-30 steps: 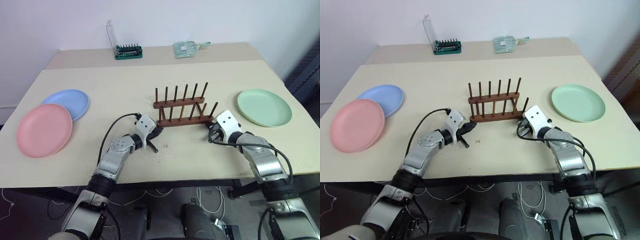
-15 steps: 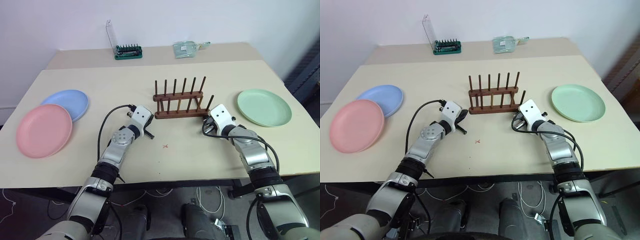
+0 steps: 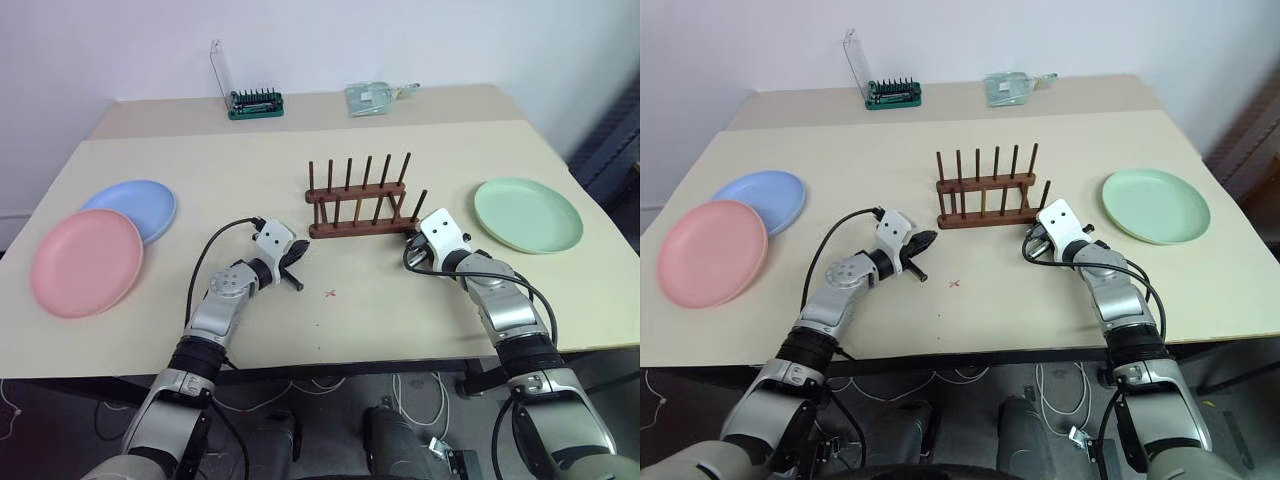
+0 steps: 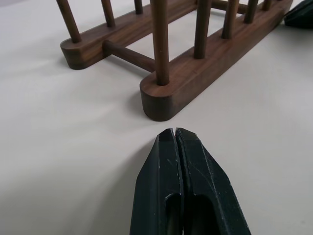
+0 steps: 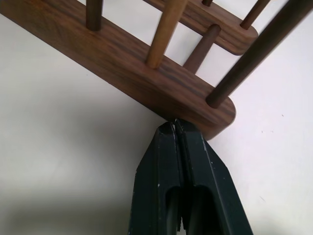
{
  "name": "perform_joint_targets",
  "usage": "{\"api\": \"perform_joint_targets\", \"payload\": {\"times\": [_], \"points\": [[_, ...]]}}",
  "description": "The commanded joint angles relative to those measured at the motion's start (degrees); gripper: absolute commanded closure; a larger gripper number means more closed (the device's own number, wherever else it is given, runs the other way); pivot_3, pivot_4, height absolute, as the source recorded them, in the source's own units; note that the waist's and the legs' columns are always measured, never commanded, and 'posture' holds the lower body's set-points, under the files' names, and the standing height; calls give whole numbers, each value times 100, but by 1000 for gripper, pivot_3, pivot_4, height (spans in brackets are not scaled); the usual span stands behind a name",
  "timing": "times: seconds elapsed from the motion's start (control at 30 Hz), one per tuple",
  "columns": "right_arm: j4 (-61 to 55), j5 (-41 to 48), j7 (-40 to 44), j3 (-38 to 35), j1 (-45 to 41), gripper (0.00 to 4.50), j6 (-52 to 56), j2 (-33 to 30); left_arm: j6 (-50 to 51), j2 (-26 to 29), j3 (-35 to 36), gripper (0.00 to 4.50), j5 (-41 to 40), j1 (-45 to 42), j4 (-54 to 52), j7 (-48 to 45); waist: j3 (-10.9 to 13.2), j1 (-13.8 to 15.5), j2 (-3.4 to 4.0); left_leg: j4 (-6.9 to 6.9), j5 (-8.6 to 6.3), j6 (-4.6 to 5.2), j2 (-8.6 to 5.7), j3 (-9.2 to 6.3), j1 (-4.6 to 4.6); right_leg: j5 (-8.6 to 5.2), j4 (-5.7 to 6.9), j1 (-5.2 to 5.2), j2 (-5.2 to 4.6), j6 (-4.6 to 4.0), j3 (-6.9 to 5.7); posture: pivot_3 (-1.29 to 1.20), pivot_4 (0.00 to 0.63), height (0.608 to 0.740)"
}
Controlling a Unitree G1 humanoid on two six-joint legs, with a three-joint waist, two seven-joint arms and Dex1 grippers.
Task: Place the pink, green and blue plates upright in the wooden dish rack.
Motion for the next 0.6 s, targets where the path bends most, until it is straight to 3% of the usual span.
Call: {"api": "perform_joint_targets", "payload": {"times": [0.03,0.4,0.6], "points": [[180,-47,-34,-24,-266,4481,-160,79,-18,-221,-136,4497,349,-229,505,401,0,36,0,0,0,0,0,-2,2,-1,0,5,0,1,0,0,150,740],[-143,-11,34,-84,-76,4481,-118,62,-246,-159,84,4497,649,-413,1120,1174,0,0,1,-1,1,-1,-2,-5,7,-3,1,7,-1,5,-1,0,150,740],[-973,107,319,-112,376,4481,122,-113,-108,24,172,4497,613,-208,935,1278,-1,-39,1,-5,0,-1,1,-4,10,-14,2,6,0,23,-1,0,150,740]]}}
